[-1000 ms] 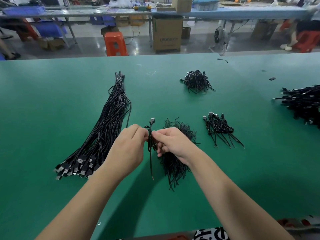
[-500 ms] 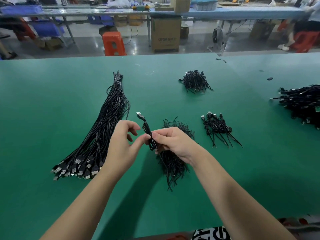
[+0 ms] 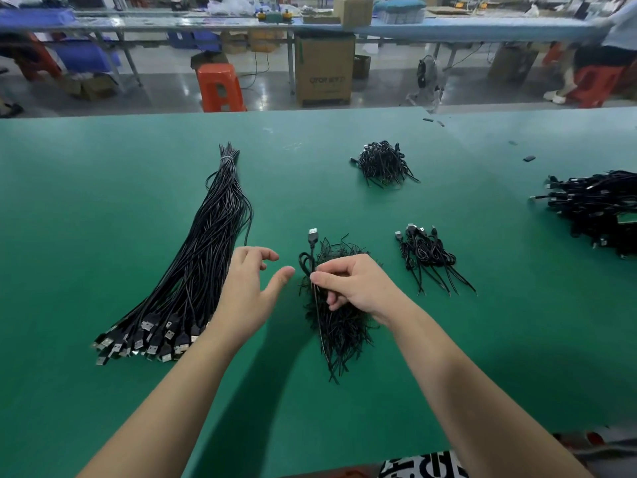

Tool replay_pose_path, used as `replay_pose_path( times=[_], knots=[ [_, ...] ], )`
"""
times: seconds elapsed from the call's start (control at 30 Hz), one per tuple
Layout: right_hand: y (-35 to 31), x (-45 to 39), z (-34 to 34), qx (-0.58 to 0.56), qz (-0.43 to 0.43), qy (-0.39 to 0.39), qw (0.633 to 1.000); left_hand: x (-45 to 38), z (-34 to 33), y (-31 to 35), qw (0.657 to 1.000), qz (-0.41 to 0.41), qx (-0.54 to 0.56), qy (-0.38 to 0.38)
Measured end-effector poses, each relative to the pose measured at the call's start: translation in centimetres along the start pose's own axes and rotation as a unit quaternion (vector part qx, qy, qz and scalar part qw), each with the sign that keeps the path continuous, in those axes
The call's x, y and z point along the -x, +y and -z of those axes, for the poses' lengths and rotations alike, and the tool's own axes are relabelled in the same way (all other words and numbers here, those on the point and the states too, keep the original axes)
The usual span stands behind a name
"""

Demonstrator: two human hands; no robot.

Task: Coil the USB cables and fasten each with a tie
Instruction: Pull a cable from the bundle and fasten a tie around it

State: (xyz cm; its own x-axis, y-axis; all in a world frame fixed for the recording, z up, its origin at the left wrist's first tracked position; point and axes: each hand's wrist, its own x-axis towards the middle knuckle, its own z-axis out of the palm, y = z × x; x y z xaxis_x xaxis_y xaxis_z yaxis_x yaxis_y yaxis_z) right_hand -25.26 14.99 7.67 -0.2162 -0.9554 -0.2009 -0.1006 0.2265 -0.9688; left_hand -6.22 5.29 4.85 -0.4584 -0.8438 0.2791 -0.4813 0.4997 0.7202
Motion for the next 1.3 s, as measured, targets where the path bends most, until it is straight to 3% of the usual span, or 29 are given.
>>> replay_pose_path(
  times=[0.07,0.17,0.23,0.33,0.47,0.57,0.77,1.03,1.2,1.3],
  knots=[
    [0.1,-0.4,1.3,0.073,-0.005,0.039,0.997,-0.3,-1.1,-1.9,0.991,0.001,-0.135,0.015],
    [-0.2,-1.5,4.7,0.211,-0.029,0.114,0.97,-0.1,-2.5,-5.0,0.954,0.052,-0.288,-0.062],
    [-0.4,-2.6,7.7,0.347,-0.05,0.155,0.924,0.5,-3.4,-6.9,0.937,0.073,-0.324,-0.11],
    [-0.7,-4.3,12.1,0.503,-0.109,0.187,0.837,1.4,-4.2,-7.9,0.921,0.062,-0.371,-0.099],
    [-0.1,-7.0,16.6,0.581,-0.182,0.197,0.769,1.8,-4.6,-7.7,0.925,0.049,-0.37,-0.073],
    [0.8,-8.5,18.6,0.597,-0.223,0.199,0.745,1.8,-4.6,-7.8,0.925,0.043,-0.371,-0.069],
    [2.9,-10.0,19.3,0.579,-0.27,0.196,0.744,1.7,-4.8,-7.9,0.924,0.041,-0.375,-0.061],
    [2.8,-9.7,18.3,0.603,-0.224,0.2,0.739,1.7,-4.9,-8.0,0.924,0.046,-0.376,-0.055],
    [2.4,-9.3,14.7,0.54,-0.092,0.226,0.806,1.8,-5.0,-8.1,0.927,0.037,-0.37,-0.038],
    [3.8,-8.8,11.5,0.502,-0.073,0.203,0.837,1.8,-5.0,-8.1,0.929,0.034,-0.367,-0.036]
  ],
)
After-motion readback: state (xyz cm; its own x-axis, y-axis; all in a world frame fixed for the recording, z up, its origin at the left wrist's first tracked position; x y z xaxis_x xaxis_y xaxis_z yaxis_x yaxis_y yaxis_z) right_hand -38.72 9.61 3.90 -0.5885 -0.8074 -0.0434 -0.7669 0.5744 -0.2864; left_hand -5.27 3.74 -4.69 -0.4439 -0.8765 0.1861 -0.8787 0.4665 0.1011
